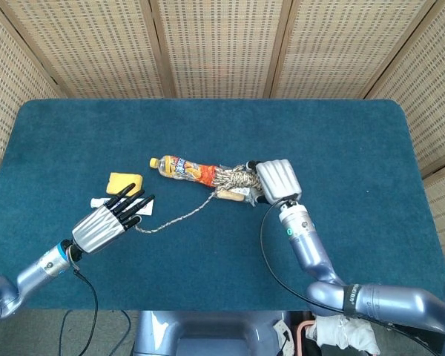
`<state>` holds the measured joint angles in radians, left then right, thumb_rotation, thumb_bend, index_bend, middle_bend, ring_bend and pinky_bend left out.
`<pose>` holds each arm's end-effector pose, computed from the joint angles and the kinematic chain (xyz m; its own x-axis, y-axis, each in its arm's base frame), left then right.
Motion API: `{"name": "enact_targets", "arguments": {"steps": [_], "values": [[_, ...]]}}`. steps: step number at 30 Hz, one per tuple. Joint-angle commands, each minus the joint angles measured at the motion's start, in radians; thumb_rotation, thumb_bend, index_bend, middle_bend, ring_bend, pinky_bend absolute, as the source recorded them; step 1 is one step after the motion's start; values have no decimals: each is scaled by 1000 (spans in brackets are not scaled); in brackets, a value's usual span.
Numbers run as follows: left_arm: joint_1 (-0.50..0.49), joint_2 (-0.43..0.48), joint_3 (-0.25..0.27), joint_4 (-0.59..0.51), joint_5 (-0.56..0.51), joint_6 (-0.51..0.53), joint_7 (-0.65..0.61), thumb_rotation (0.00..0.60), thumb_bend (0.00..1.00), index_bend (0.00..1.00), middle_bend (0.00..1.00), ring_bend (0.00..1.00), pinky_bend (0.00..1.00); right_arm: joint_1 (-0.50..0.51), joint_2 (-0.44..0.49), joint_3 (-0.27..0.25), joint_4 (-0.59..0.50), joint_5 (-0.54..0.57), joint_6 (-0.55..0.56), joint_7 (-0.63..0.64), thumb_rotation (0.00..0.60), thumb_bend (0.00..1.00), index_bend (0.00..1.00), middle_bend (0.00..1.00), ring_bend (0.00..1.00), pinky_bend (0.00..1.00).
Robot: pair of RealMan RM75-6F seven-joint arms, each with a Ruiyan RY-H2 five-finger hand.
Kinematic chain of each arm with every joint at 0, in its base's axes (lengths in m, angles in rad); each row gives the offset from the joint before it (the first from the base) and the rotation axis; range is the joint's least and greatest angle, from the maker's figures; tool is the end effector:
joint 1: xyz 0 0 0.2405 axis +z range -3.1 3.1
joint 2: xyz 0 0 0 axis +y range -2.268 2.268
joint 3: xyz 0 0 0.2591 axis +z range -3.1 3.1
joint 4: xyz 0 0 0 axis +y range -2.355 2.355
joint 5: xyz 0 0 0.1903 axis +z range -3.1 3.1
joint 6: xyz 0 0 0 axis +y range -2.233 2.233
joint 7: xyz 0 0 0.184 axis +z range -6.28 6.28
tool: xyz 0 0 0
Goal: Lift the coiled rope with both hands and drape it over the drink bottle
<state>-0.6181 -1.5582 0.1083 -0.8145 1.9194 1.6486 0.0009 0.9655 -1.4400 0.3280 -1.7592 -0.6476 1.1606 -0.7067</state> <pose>-0.1857 0.3197 0.0561 0.5542 -0.3850 0.7380 0.3132 -0.7249 -0.6135 -0.0559 -0.4110 0.0508 0.4329 -0.1367 0.8910 -0.8825 -0.2656 0.3880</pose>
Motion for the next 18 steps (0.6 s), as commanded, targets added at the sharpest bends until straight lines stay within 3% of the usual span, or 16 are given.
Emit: {"name": "enact_targets", "arguments": {"steps": [1, 6, 18], "values": [[-55, 79, -17, -160, 27, -25, 65, 600, 503, 819, 0, 0, 0, 34, -40, 11, 32, 47, 10, -36, 600, 825, 661, 724, 572, 817], [-90, 132, -39, -299, 27, -77, 101, 600, 503, 819, 0, 0, 0, 58, -67, 17, 66, 88, 9, -54, 600, 826, 662, 726, 573, 817], [-156, 194, -121, -503, -29, -154, 12, 600, 503, 820, 0, 0, 0, 127, -159, 15, 210, 92, -105, -18, 600, 827, 664, 729, 576, 819]]}}
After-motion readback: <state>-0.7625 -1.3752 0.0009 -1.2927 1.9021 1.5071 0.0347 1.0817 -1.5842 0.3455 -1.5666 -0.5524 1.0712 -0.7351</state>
